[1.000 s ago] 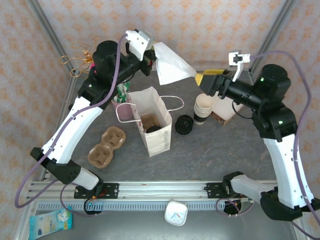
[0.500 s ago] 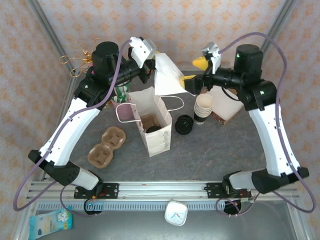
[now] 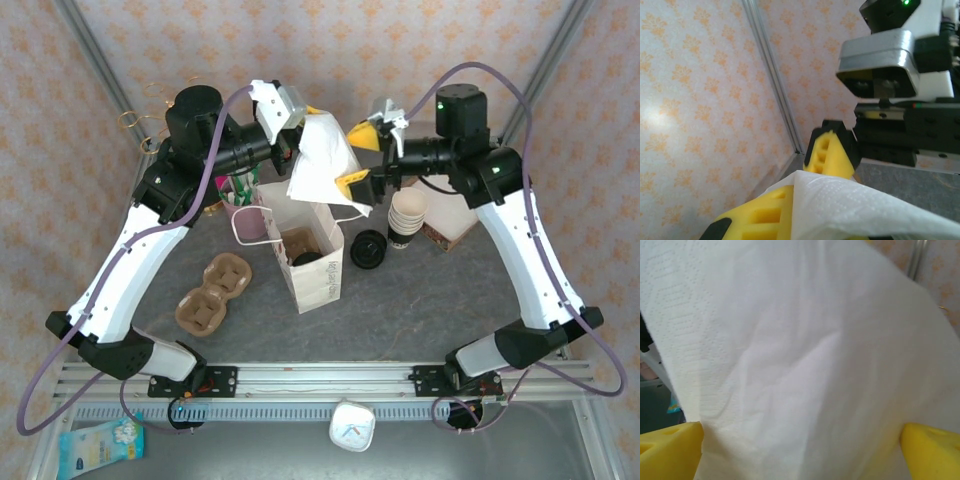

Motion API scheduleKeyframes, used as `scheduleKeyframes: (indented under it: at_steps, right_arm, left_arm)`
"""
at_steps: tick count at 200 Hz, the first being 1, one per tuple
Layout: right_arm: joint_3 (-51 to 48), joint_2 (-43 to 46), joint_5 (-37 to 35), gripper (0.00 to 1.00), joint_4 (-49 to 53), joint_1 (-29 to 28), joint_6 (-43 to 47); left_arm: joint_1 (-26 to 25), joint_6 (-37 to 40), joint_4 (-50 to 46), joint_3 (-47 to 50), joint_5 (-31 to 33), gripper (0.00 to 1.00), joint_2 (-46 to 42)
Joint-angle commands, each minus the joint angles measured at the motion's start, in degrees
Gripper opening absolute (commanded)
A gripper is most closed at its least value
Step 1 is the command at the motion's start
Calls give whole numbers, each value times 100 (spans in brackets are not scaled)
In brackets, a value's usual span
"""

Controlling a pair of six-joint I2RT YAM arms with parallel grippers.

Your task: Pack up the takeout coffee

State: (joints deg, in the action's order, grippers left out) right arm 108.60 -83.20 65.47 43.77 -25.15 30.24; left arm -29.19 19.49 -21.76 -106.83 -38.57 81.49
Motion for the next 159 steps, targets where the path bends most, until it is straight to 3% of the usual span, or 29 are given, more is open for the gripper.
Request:
scheduleKeyframes:
  at_steps: [1,27,58,110,127,133,142,159]
  right_arm:
    - [70,-46,49,95,-180,-127,131]
    - [112,-182,-83,83,-290,-136,94]
    - [8,-205,-275,60,-518,-135,-2]
    - [-425,70,-516,0,-913,-250,-561]
    - [-669,235,-886,0,-1110,-438,-808]
    - [-689,270,-1089,0,-1155,-508,-921]
    - [-716,313,-1282,0,-1210,-552,-1150]
    - [-812,483,-1628,0,-1325,-553,-1527]
  left_arm:
    - [33,38,34,-137,-323,0,0]
    - [22,21,24,-156,-388,0,-2]
    - [26,27,1,-146,-437,0,-1]
    - [26,67,-25,-86,135,0,-57]
    - [24,-4,67,-31,357,0,-98]
    - [27,-33,66,-31,435,10,-107]
    - [27,-79,60,-16,578,34,-137]
    - [27,-265,115,187,1056,48,-330]
